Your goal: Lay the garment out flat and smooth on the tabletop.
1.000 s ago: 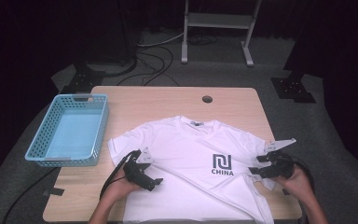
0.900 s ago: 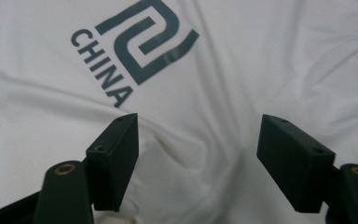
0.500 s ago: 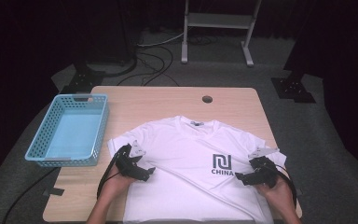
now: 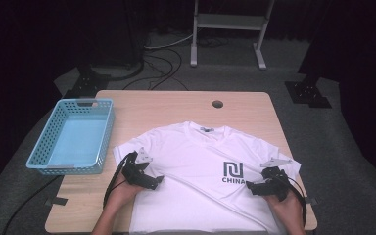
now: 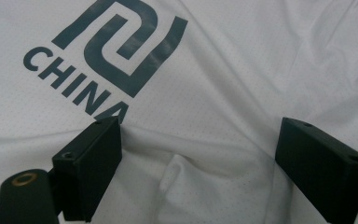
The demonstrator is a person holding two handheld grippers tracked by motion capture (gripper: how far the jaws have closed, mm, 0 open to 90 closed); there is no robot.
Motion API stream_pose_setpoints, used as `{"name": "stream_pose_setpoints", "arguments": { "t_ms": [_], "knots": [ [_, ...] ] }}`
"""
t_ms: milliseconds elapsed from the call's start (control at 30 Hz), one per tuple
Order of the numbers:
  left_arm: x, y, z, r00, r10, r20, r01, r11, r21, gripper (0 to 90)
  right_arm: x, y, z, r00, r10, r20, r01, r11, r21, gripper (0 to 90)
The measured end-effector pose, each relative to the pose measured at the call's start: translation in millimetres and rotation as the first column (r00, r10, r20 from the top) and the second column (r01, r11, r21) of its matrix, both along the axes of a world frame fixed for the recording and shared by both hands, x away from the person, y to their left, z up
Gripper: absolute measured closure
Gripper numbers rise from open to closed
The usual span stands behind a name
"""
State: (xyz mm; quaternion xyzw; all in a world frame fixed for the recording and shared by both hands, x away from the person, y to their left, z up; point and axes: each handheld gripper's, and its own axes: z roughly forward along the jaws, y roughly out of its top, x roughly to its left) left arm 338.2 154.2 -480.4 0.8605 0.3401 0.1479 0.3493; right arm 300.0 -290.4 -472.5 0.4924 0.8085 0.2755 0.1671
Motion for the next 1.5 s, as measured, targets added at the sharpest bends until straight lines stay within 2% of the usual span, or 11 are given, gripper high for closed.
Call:
{"name": "stream_pose_setpoints", "arguments": {
  "t_ms": [167,267,333,533,667,733,800,1033,1167,1300,1500],
  "knots": [
    [0.3,-0.3,0.2,1.0,0.004,-0.006,-0.004,1.0,-0.003,3.1,-0.2,-1.4,-1.4,0.9999,-0.006,0.013,0.006,1.0,0.011,13.4],
    [2.1,1.6,1.3,0.9992,0.031,-0.023,-0.032,0.9986,-0.043,3.6,1.1,-2.4,-1.8,0.9999,0.004,0.013,-0.004,1.0,0.01,11.9],
    [2.4,1.6,3.5,0.9986,0.047,-0.027,-0.048,0.9976,-0.05,5.7,2.4,-2.8,-1.4,1.0,0.005,0.007,-0.005,1.0,0.007,11.9],
    [-1.0,-5.4,1.6,0.9987,0.047,-0.017,-0.047,0.9988,-0.01,5.0,-1.8,1.1,2.9,0.9999,-0.013,-0.001,0.013,1.0,-0.018,14.1],
    [-2.0,-8.6,0.1,0.9984,0.057,-0.005,-0.057,0.9984,0.001,3.1,-3.4,0.9,3.4,0.9965,-0.081,0.019,0.081,0.997,-0.017,14.1],
    [-2.4,-8.3,-0.3,0.9984,0.056,-0.001,-0.056,0.9984,-0.001,2.7,-1.4,-2.0,1.2,0.992,-0.126,-0.007,0.126,0.992,0.013,12.8],
    [-3.0,-7.5,-1.1,0.9986,0.053,0.006,-0.053,0.9986,-0.006,2.7,-0.2,-1.5,-0.9,0.9893,-0.146,-0.011,0.146,0.989,0.01,10.8],
    [-4.8,-8.9,-2.9,0.9972,0.073,0.015,-0.073,0.9971,-0.019,1.4,6.1,2.1,0.3,0.9829,-0.182,-0.029,0.182,0.983,-0.002,10.6],
    [-5.2,-9.6,-3.3,0.9959,0.089,0.018,-0.089,0.9959,-0.019,0.8,11.1,1.7,-1.1,0.981,-0.194,-0.009,0.194,0.981,0.009,10.6],
    [-2.2,-10.0,-0.9,0.9974,0.072,-0.004,-0.072,0.9974,0.003,0.6,15.7,-0.3,-1.1,0.9836,-0.18,-0.008,0.18,0.984,0.01,10.5],
    [8.4,-14.6,7.8,0.9957,0.029,-0.087,-0.022,0.9961,0.086,0.7,27.6,-3.0,1.5,0.9917,-0.119,-0.049,0.118,0.993,-0.015,8.6]
  ]
}}
